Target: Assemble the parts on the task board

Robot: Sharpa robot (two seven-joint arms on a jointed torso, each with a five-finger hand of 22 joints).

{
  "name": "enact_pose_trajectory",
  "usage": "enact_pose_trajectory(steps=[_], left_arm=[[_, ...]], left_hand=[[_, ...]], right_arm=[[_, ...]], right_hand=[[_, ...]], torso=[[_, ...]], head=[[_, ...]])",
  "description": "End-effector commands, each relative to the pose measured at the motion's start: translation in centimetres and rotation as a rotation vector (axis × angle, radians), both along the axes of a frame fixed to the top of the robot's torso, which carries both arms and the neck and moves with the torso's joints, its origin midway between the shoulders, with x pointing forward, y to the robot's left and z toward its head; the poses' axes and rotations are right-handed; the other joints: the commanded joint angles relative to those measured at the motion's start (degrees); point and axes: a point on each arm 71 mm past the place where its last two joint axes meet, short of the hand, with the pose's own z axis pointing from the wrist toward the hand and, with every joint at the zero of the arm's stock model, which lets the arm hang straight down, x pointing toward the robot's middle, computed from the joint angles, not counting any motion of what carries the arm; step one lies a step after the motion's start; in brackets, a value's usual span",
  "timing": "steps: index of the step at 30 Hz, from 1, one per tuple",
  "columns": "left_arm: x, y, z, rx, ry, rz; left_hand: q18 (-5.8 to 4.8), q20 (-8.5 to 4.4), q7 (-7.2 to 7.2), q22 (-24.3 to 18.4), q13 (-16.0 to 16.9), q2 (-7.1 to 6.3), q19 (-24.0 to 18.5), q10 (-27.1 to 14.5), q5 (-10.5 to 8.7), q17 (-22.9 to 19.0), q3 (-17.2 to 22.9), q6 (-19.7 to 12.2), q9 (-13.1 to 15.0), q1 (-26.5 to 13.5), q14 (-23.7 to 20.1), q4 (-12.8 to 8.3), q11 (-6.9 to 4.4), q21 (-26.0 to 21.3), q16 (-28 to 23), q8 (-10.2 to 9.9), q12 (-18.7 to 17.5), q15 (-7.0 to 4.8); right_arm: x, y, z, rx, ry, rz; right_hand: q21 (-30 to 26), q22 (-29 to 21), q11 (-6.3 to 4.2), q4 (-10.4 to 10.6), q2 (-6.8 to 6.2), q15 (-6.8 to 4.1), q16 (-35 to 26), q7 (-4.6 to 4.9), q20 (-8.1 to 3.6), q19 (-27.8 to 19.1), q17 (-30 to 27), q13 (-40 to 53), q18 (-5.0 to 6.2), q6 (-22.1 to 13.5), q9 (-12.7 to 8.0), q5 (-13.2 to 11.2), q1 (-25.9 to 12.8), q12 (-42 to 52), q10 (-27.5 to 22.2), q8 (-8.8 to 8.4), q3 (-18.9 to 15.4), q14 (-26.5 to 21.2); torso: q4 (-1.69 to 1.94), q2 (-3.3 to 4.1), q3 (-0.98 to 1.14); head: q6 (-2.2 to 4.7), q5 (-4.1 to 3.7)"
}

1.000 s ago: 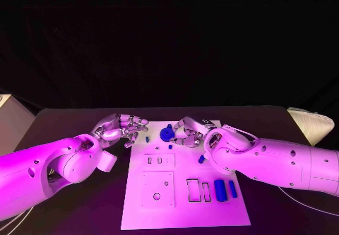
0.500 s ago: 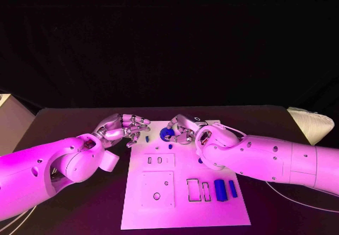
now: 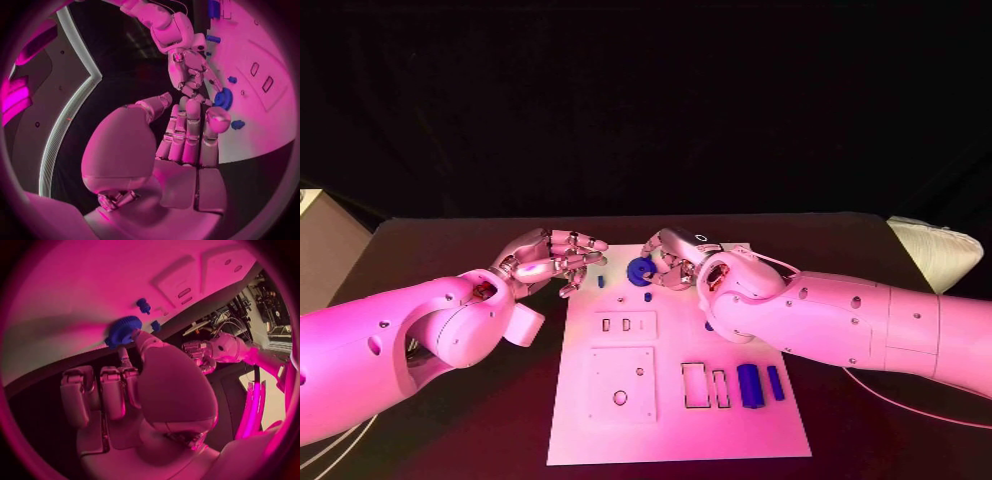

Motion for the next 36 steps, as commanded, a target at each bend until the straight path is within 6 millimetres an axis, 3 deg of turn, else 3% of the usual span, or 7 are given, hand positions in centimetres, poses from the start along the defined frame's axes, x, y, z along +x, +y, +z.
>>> enact_pose_trajectory(steps=[1, 6, 17, 26, 32, 36], left_arm=[[-0.06, -0.27, 0.09, -0.011, 0.0, -0.02], [-0.04, -0.26, 0.08, -0.011, 0.0, -0.02], [-0.01, -0.2, 0.06, -0.01, 0.001, -0.018], [0.02, -0.15, 0.03, -0.008, 0.003, -0.018], [0.04, -0.1, 0.01, -0.007, 0.004, -0.017], [0.05, -0.08, 0.0, -0.006, 0.005, -0.016]], left_hand=[[-0.83, 0.17, -0.15, 0.05, 0.05, 0.04, -0.26, -0.48, -0.21, 0.09, 0.32, -0.3, 0.05, -0.46, -0.2, -0.14, 0.09, 0.17, 0.02, -0.03, 0.28, -0.06], [-0.83, 0.17, -0.15, 0.05, 0.05, 0.04, -0.26, -0.48, -0.21, 0.09, 0.32, -0.3, 0.05, -0.46, -0.2, -0.14, 0.09, 0.17, 0.02, -0.03, 0.28, -0.06], [-0.83, 0.17, -0.15, 0.05, 0.05, 0.04, -0.26, -0.48, -0.21, 0.09, 0.32, -0.3, 0.05, -0.46, -0.2, -0.14, 0.09, 0.17, 0.02, -0.03, 0.28, -0.06], [-0.82, 0.18, -0.12, 0.06, 0.1, 0.04, -0.31, -0.54, -0.21, 0.1, 0.38, -0.33, 0.07, -0.52, -0.21, -0.21, 0.11, 0.21, 0.01, -0.04, 0.31, -0.06], [-0.82, 0.18, -0.12, 0.06, 0.1, 0.04, -0.31, -0.54, -0.21, 0.1, 0.38, -0.33, 0.07, -0.52, -0.21, -0.21, 0.11, 0.21, 0.01, -0.04, 0.31, -0.06], [-0.82, 0.18, -0.12, 0.06, 0.1, 0.04, -0.31, -0.54, -0.21, 0.1, 0.38, -0.33, 0.07, -0.52, -0.21, -0.21, 0.11, 0.21, 0.01, -0.04, 0.31, -0.06]], right_arm=[[0.01, 0.32, -0.28, -0.039, 0.007, 0.021], [0.18, 0.43, -0.57, -0.055, 0.026, 0.02], [0.3, 0.42, -0.9, -0.079, 0.042, 0.016], [0.39, 0.31, -0.62, -0.059, 0.0, -0.007], [0.51, 0.27, -0.47, -0.048, -0.024, -0.026], [0.53, 0.19, -0.43, -0.045, -0.032, -0.032]], right_hand=[[0.32, 15.06, 0.29, 0.73, -0.25, 0.23, 0.2, 0.0, 0.38, 6.0, 12.17, 12.24, -0.39, 0.41, -0.11, -0.08, -0.96, -0.12, 3.22, 0.15, 0.2, 5.39], [0.32, 15.06, 0.29, 1.29, -0.26, 0.23, 0.18, -0.01, 0.37, 6.0, 12.13, 12.19, -0.39, 0.4, -0.19, 0.11, -1.72, -0.17, 3.18, 0.08, 0.24, 5.38], [0.32, 15.06, -0.3, 0.17, -0.61, -0.31, 0.18, -0.68, -0.04, 6.0, 12.14, 12.53, -0.39, 2.95, 0.14, -0.3, -0.17, 0.12, 3.51, 1.39, 1.92, 5.39], [0.32, 15.06, -2.17, -1.53, -0.21, -1.98, 0.15, -2.85, -1.53, 6.0, 12.15, 12.89, -0.39, 8.11, 1.68, -0.7, 0.3, 0.41, 3.91, 5.98, 5.79, 5.4], [0.32, 15.06, -2.89, -1.69, -0.53, -2.58, 0.1, -3.63, -2.13, 6.0, 12.06, 12.87, -0.39, 8.74, 2.66, -1.3, -0.89, 0.36, 3.9, 8.22, 6.22, 5.38], [0.32, 15.06, -3.2, -0.94, -1.14, -2.86, 0.09, -3.95, -2.44, 6.0, 12.09, 12.86, -0.39, 8.13, 3.43, -3.46, -2.89, 0.32, 3.89, 9.94, 5.67, 5.4]], torso=[[0.02, -0.05, 0.04], [0.17, -0.08, 0.06], [-0.07, 0.0, 0.11], [0.11, -0.04, 0.08], [0.07, -0.07, 0.06], [0.02, -0.05, 0.06]], head=[[-0.1, -0.03], [-0.16, -0.11], [-0.25, 0.0], [-0.31, -0.11], [-0.3, -0.07], [-0.27, -0.01]])
